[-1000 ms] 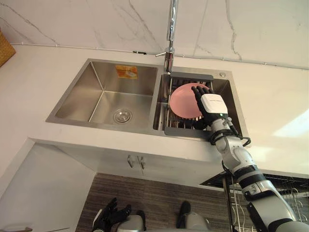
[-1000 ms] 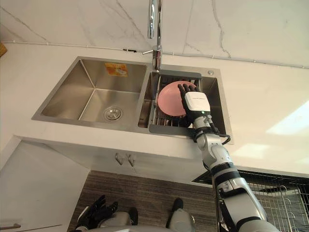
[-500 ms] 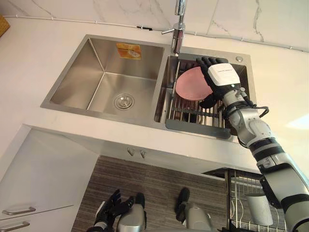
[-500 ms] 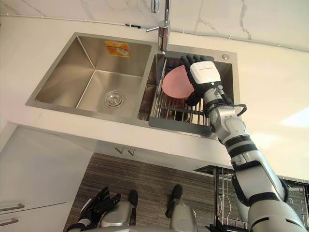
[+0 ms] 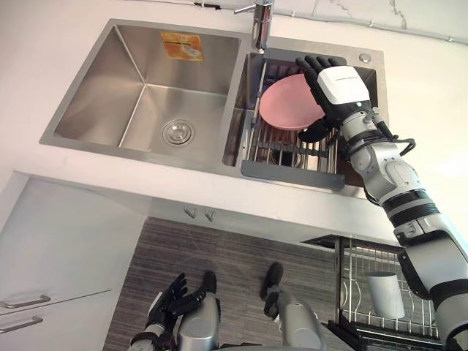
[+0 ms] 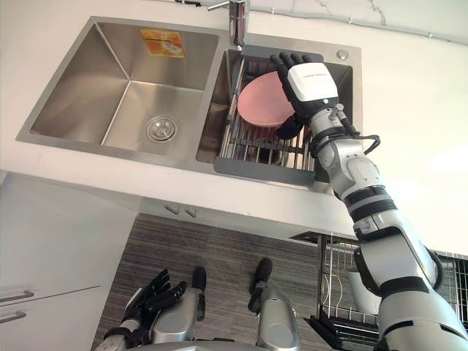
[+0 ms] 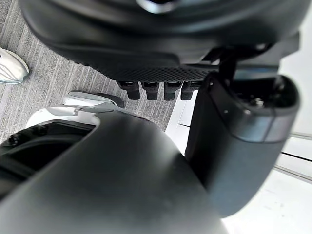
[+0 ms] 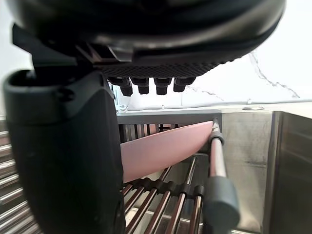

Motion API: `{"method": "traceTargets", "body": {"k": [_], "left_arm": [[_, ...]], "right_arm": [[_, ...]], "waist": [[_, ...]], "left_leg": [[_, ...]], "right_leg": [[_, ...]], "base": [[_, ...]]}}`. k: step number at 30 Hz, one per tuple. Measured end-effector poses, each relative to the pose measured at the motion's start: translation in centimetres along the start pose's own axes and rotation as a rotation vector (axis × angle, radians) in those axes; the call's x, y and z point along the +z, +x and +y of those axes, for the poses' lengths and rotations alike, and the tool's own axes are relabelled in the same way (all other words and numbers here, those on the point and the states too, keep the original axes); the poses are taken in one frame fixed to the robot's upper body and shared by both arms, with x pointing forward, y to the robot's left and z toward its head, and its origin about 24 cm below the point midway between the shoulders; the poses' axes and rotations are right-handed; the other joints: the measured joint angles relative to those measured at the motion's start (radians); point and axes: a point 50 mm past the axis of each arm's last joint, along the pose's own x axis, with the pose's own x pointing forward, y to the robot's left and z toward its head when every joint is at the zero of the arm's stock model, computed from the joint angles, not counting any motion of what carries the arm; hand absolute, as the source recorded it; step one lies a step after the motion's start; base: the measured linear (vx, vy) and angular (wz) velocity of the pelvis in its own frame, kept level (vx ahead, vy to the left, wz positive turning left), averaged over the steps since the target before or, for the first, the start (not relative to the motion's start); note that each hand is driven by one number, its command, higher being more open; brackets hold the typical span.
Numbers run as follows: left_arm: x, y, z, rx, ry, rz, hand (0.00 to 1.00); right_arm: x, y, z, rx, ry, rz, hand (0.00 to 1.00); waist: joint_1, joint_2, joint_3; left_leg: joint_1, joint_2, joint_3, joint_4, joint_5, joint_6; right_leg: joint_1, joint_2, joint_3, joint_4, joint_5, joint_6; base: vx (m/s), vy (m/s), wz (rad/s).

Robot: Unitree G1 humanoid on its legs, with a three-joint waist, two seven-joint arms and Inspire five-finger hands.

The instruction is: Walk over to the sink, pick up the cup, carry it to the dishwasher, place the cup inside the dishwasher, then close the dishwasher door

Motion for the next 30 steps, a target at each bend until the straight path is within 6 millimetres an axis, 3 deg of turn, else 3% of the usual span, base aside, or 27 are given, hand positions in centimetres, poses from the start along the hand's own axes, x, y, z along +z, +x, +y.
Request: {"method": "traceTargets", "body": {"k": [8, 16, 23, 30], "left_arm": [[0.2, 0.3, 0.0, -0.005, 0.003, 0.017, 1.0], [0.0, 0.5, 0.0, -0.008, 0.013, 0.045, 1.0], [-0.1, 0.3, 1.0, 0.011, 0.035, 0.07, 1.0], [-0.3, 0.0, 1.5, 0.024, 0.041, 0.088, 1.0]], "right_arm": [[0.1, -0.3, 0.1, 0.026, 0.015, -0.007, 1.0], [0.1, -2.1, 2.3, 0.1, 0.107, 0.055, 1.0], [1.1, -4.1, 5.9, 0.209, 0.183, 0.096, 1.0], [1.6, -6.0, 7.8, 0.247, 0.239, 0.128, 1.0]], "waist": [[0.002, -0.002, 0.001], [0.008, -0.007, -0.002], [0.012, -0.066, -0.037], [0.013, -0.095, -0.07]], "left_leg": [[0.011, 0.003, 0.013, -0.001, 0.004, -0.007], [0.058, 0.006, 0.031, -0.009, 0.001, -0.021], [0.074, 0.0, 0.04, -0.015, -0.001, -0.025], [0.088, -0.007, 0.045, -0.015, -0.003, -0.025]], "right_leg": [[0.004, 0.0, 0.01, 0.003, 0.013, -0.018], [0.038, -0.001, 0.026, 0.005, 0.015, -0.02], [0.048, -0.008, 0.031, 0.007, 0.015, -0.019], [0.062, -0.017, 0.033, 0.006, 0.014, -0.013]], "base": [[0.01, 0.004, -0.03], [0.02, 0.011, -0.04], [0.01, 0.01, -0.02], [0.0, 0.0, 0.0]]}}
